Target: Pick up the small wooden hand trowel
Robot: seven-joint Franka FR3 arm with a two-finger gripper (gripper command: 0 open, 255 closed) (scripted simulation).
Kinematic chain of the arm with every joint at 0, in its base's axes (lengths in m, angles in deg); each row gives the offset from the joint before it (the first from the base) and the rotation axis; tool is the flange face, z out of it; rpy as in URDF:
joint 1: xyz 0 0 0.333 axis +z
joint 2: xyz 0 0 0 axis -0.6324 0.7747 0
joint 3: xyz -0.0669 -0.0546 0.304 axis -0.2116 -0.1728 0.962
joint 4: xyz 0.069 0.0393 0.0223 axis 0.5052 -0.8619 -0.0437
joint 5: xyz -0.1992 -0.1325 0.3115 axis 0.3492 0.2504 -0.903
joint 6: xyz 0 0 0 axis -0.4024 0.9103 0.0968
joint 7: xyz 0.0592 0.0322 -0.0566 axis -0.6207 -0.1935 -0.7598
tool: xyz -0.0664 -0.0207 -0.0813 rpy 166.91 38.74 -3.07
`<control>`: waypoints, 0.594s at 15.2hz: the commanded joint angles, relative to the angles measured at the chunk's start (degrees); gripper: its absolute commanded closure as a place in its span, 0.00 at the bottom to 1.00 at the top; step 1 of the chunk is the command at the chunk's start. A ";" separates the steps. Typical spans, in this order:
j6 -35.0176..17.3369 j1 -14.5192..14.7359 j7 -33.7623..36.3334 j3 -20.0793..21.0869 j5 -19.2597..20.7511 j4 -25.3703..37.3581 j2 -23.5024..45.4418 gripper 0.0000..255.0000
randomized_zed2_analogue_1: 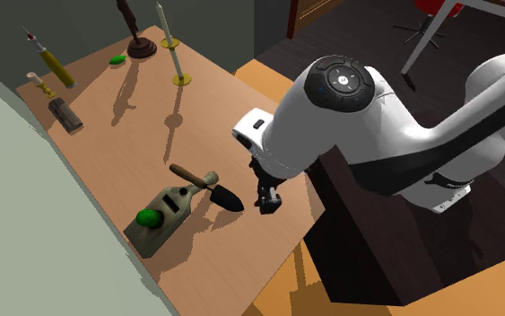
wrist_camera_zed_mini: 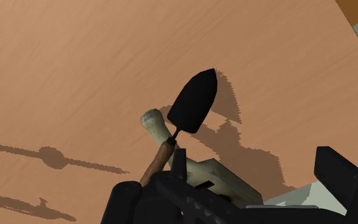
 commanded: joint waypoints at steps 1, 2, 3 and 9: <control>-3.31 -0.85 3.95 -0.47 4.03 1.45 4.55 0.00; -4.60 -1.08 5.86 -0.95 6.05 2.55 6.88 0.00; -5.80 -1.21 7.78 -1.52 8.08 3.74 9.20 0.00; -11.76 0.76 17.59 -7.36 17.28 12.40 22.86 0.00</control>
